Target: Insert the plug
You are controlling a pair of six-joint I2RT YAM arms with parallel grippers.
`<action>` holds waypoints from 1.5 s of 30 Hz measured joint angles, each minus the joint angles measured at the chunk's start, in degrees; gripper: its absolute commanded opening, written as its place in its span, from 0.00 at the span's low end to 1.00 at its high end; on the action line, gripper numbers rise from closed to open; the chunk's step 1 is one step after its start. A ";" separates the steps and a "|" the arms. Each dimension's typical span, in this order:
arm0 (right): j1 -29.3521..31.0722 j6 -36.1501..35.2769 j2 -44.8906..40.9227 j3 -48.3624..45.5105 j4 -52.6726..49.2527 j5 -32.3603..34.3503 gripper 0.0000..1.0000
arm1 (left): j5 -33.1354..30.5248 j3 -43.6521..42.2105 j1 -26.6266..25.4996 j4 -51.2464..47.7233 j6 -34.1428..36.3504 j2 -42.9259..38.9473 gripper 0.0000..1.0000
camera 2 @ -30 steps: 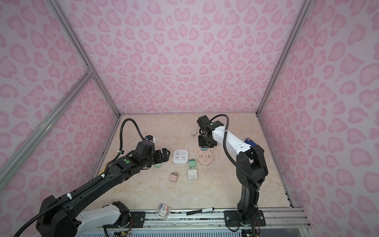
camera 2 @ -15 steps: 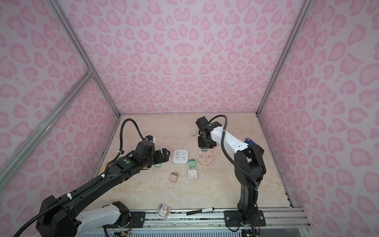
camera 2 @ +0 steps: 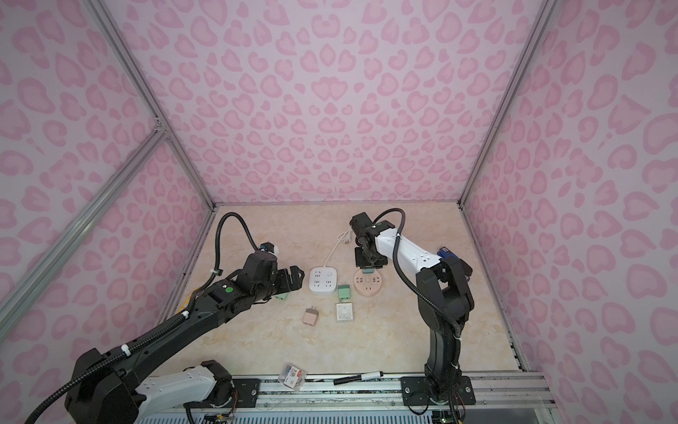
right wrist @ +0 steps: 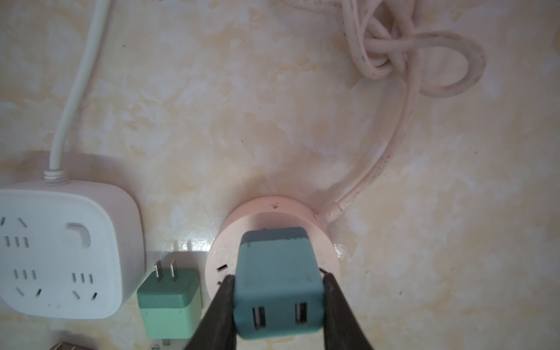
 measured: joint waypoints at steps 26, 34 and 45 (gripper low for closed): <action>1.77 0.81 1.11 -3.91 5.01 3.26 0.10 | 0.02 -0.22 0.00 0.83 0.15 1.70 0.98; 1.49 0.48 1.18 -3.63 3.89 -0.96 0.63 | 0.02 -0.22 0.00 0.81 0.13 1.64 0.98; 1.92 -0.46 -8.72 -3.32 1.46 -2.58 0.79 | 0.26 0.52 0.00 0.81 0.15 1.66 0.97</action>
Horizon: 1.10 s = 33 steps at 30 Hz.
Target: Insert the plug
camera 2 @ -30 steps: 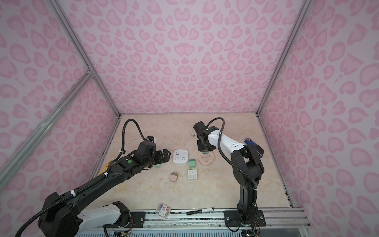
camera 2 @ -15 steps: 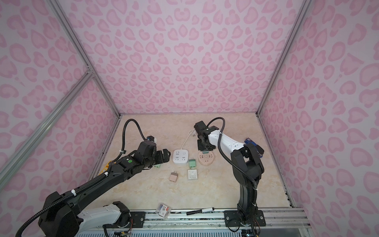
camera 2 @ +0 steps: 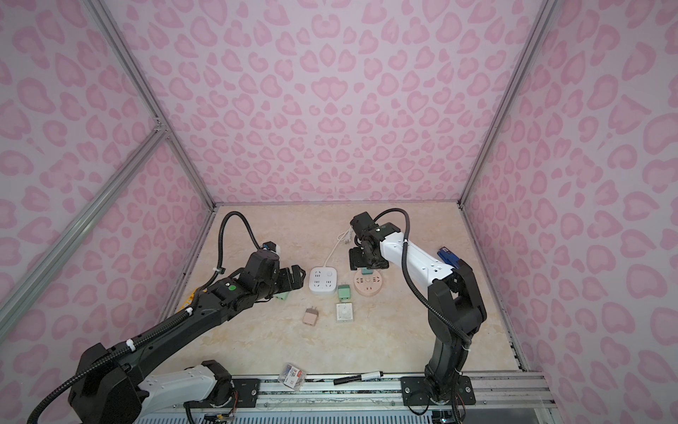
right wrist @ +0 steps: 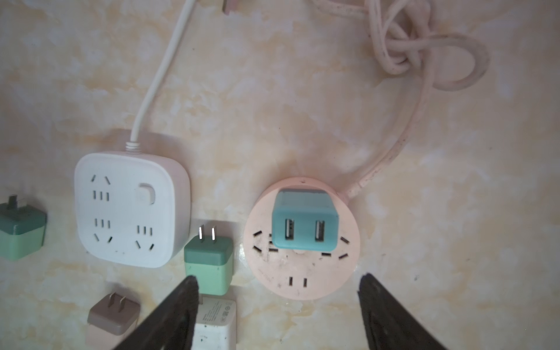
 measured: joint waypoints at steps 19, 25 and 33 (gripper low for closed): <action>10.40 5.68 -10.54 -13.42 7.08 3.89 0.65 | -2.43 -3.15 0.02 1.79 -4.09 -1.18 0.97; 13.29 5.70 -4.07 -10.67 7.65 4.35 0.65 | 2.34 -5.53 0.02 4.02 -4.09 -2.64 0.97; 14.12 6.10 1.18 -9.99 8.22 4.20 0.58 | 2.58 -6.67 0.13 4.31 -4.48 -5.25 0.97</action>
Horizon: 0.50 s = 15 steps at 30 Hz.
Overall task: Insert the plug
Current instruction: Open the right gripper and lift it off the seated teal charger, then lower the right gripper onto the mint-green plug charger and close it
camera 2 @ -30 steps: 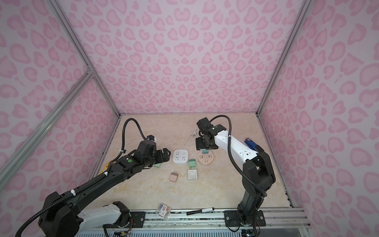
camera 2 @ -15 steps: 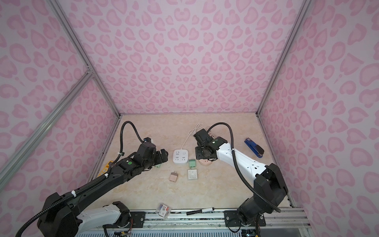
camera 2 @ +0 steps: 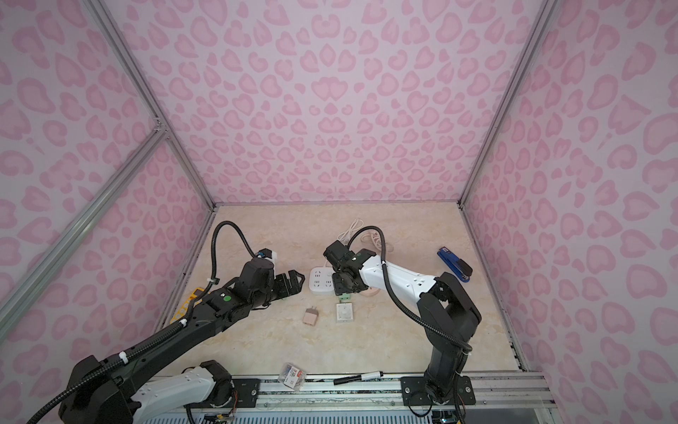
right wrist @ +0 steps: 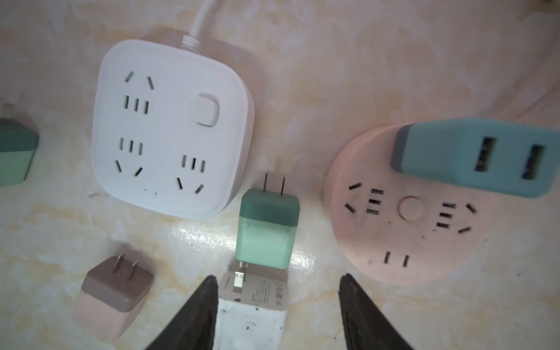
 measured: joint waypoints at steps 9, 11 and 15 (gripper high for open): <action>0.04 1.03 3.28 0.07 1.14 -1.44 0.57 | -0.04 -1.07 0.00 -0.02 -0.02 -0.17 0.98; 0.04 1.03 3.91 0.39 1.22 -1.75 0.56 | -0.04 -1.07 0.00 -0.02 -0.02 -0.15 0.98; 0.04 1.03 5.35 0.90 1.40 -2.01 0.55 | -0.04 -1.07 0.00 0.00 -0.02 -0.15 0.98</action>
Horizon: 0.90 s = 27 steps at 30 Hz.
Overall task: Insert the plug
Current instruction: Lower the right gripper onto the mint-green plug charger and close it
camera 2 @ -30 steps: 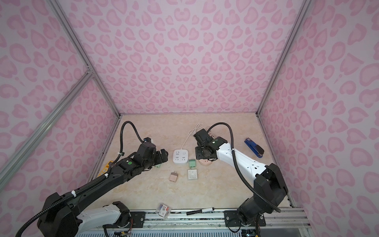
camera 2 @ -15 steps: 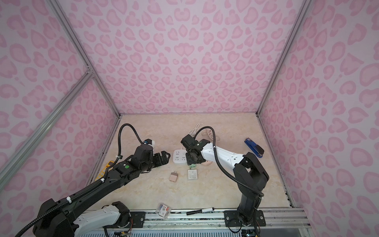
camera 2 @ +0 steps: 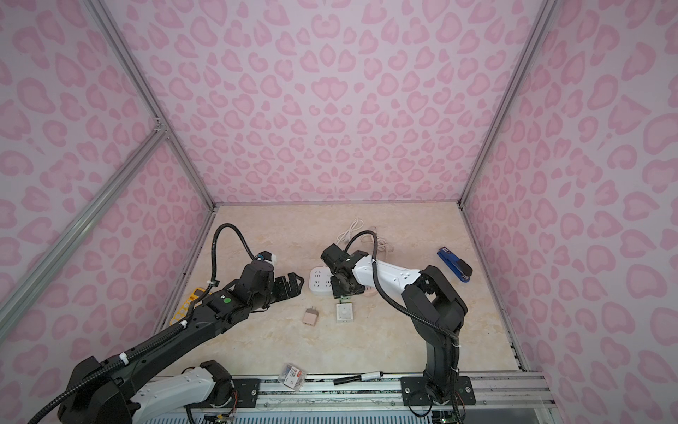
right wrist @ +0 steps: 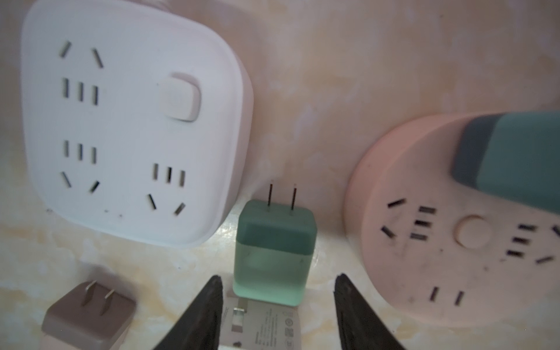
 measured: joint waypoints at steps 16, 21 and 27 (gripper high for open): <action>-0.04 -0.07 4.22 0.24 2.03 -1.81 0.52 | -0.02 -0.63 -0.02 0.04 0.00 -0.31 0.98; -0.04 -0.20 4.48 0.24 2.45 -1.79 0.44 | -0.02 -0.79 0.00 0.04 0.00 -0.52 0.98; -0.13 -1.27 4.48 0.24 2.54 -2.12 0.35 | -0.04 -0.92 -0.02 0.07 0.00 -0.50 0.98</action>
